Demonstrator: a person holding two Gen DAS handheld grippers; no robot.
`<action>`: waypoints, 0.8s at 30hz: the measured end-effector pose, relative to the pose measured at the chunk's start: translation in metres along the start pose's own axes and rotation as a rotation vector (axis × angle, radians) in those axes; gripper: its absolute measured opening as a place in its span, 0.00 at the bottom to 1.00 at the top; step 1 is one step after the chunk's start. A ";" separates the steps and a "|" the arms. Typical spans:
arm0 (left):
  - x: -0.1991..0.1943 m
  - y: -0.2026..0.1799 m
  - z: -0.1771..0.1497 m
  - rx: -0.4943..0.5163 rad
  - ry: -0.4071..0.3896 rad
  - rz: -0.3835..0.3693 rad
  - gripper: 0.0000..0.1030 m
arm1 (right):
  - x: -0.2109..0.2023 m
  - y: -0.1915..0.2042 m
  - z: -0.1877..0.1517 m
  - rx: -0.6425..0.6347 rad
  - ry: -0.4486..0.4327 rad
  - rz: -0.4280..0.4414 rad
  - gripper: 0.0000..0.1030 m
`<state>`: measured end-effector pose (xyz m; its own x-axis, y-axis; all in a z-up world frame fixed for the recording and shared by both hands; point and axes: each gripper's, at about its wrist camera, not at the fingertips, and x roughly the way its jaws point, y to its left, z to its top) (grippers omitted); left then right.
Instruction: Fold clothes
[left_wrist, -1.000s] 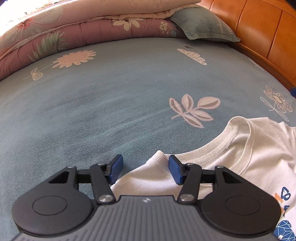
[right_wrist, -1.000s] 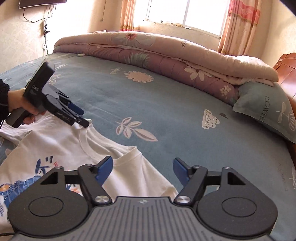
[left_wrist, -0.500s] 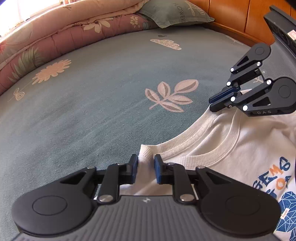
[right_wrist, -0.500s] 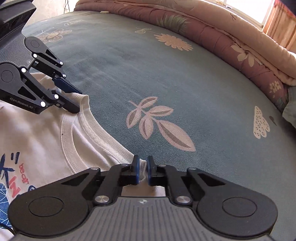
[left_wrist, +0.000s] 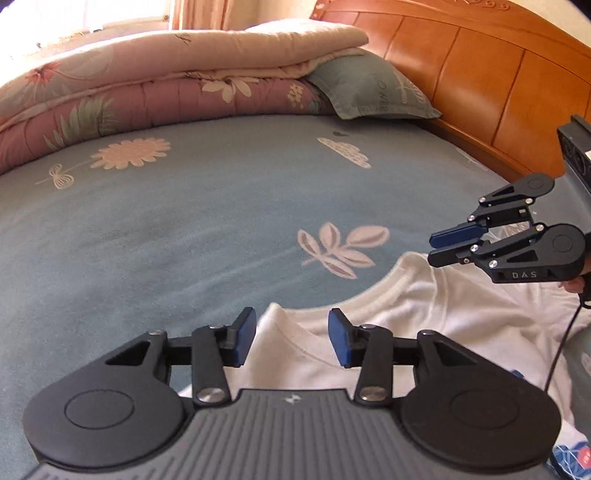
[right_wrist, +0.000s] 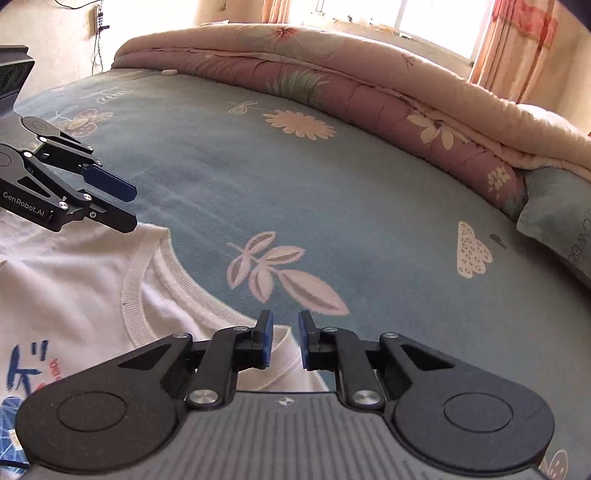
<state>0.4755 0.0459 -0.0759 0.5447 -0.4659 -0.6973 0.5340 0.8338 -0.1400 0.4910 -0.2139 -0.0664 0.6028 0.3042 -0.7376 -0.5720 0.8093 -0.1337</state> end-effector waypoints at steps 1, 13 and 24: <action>0.001 -0.002 -0.004 0.005 0.038 -0.026 0.42 | -0.002 0.000 -0.001 0.010 0.002 0.000 0.22; 0.010 0.006 -0.001 -0.142 0.104 0.109 0.44 | -0.024 0.002 -0.015 0.134 0.022 -0.005 0.43; -0.108 -0.078 -0.060 -0.040 0.130 0.110 0.71 | -0.139 0.058 -0.081 0.166 0.028 0.052 0.86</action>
<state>0.3364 0.0484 -0.0316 0.5085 -0.3309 -0.7949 0.4482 0.8900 -0.0838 0.3286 -0.2495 -0.0249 0.5581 0.3354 -0.7590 -0.5005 0.8656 0.0144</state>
